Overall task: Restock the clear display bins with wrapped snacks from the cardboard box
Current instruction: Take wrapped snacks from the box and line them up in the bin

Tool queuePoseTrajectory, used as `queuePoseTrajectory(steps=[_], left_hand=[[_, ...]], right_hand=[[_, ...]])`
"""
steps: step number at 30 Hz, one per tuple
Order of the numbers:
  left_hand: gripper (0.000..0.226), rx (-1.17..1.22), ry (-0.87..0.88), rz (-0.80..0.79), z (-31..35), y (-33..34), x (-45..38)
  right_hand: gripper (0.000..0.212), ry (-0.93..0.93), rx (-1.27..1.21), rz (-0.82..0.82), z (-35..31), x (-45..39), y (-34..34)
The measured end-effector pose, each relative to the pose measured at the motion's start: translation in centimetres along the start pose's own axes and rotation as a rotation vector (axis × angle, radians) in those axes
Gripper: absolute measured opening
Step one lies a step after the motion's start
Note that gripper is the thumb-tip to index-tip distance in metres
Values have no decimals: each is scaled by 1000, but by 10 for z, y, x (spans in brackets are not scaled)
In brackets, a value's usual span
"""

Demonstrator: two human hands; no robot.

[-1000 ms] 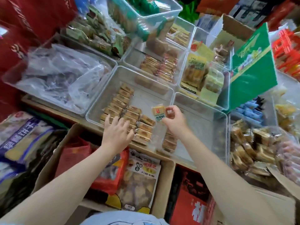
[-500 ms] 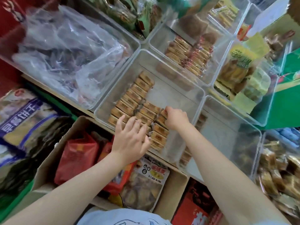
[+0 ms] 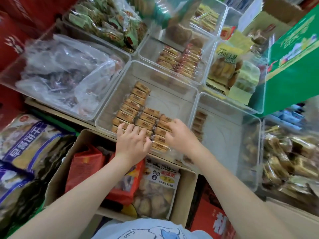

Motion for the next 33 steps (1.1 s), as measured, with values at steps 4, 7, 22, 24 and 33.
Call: queuePoseTrajectory(steps=[4,7,22,24,33], left_hand=[[56,-3,-22,-145,5,-1,5],[68,96,118,-110,57,-18,30],[74,526,750,-309,453,-18,240],[76,523,705,-321,462,-9,245],[69,465,600,-261,459,-2,243]], right_hand=[[24,-121,-172,222,25,96,-53],[20,-97,-165,466,71,175,-96],[18,629,-315,535,403,427,-61],[22,645,-236,351,429,424,-30],[55,566,71,84,489,383,68]])
Point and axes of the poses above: each hand's wrist, its own x-axis away from the middle knuckle, its own y-axis out of the palm, z = x × y, the point moved 9 cm from there along -x, towards the middle knuckle, and after that the axes turned 4 degrees about z, right-handed, at the moved point
